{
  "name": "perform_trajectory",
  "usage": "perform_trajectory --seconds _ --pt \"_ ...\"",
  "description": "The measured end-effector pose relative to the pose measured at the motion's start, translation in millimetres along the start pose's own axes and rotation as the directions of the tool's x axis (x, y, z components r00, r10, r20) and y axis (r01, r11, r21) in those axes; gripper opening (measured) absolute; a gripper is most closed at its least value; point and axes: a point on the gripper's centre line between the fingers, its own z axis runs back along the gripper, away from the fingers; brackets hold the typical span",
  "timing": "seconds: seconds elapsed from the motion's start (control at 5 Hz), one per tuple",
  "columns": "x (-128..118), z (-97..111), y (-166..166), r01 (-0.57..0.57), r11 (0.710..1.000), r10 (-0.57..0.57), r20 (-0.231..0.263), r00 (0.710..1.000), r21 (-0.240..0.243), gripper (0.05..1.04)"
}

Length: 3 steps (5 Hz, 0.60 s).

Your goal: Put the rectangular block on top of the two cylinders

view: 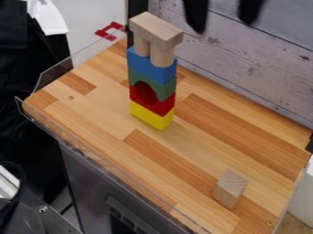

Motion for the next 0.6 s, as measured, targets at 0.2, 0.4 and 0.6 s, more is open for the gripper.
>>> perform_trajectory --seconds 0.2,0.4,0.6 --pt "-43.8 -10.2 -20.9 0.262 0.965 -0.262 -0.002 0.965 -0.029 1.0" --pt "-64.7 -31.8 -18.6 0.483 0.876 -0.482 -0.051 0.875 0.008 1.0" --pt "-69.8 -54.8 -5.2 0.647 0.762 -0.643 -0.076 0.762 0.037 1.0"
